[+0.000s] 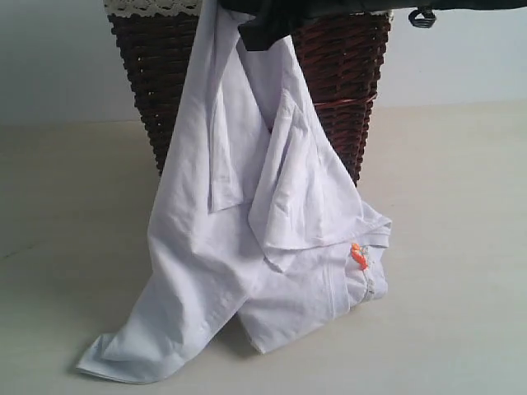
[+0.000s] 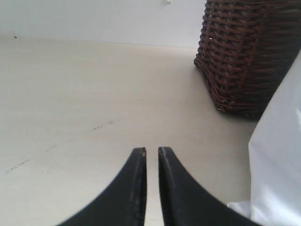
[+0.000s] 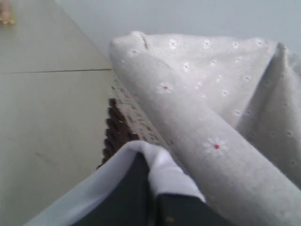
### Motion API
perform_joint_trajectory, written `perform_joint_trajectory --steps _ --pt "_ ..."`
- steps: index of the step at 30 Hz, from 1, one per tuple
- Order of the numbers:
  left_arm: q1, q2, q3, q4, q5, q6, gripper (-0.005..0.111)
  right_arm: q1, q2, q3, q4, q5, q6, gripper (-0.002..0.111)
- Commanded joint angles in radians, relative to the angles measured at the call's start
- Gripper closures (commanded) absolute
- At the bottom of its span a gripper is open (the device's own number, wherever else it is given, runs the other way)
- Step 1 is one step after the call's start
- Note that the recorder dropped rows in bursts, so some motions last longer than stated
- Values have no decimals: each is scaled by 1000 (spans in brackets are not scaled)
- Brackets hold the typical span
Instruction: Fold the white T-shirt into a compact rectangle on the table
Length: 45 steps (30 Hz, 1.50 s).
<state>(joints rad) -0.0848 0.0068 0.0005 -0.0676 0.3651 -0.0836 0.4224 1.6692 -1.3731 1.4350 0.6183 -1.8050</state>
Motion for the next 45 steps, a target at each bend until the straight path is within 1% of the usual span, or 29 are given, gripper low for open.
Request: perform_joint_trajectory --steps 1,3,5,8,11,13,18,22,33,37,39,42,45 --pt "-6 -7 -1 2 -6 3 95 -3 -97 -7 -240 254 146 108" --pt "-6 -7 -1 2 -6 3 95 -3 -143 -7 -377 341 232 108" --pt "-6 -7 -1 2 -6 3 95 -3 -189 -7 -471 390 287 108" --pt "-6 -7 -1 2 -6 3 95 -8 -278 -7 -560 391 311 108" --pt "-6 -7 -1 2 -6 3 95 -59 -374 -7 -510 389 309 108" --pt "-6 -7 -1 2 -6 3 95 -118 -405 -7 -462 408 309 108" --pt "-6 -7 -1 2 -6 3 95 -248 -470 -7 -472 481 311 108" --pt "-6 -7 -1 2 -6 3 95 -294 -555 -7 -475 489 311 108" --pt "-6 -7 -1 2 -6 3 95 -296 -715 -7 -475 487 378 108" --pt "-6 -7 -1 2 -6 3 95 -294 -775 -7 -522 496 388 108" --pt "-6 -7 -1 2 -6 3 95 -294 -803 -7 -582 496 436 108" --pt "-6 -7 -1 2 -6 3 95 -290 -836 -7 -722 493 519 108" --pt "-6 -7 -1 2 -6 3 95 -238 -852 -7 -917 484 592 108"
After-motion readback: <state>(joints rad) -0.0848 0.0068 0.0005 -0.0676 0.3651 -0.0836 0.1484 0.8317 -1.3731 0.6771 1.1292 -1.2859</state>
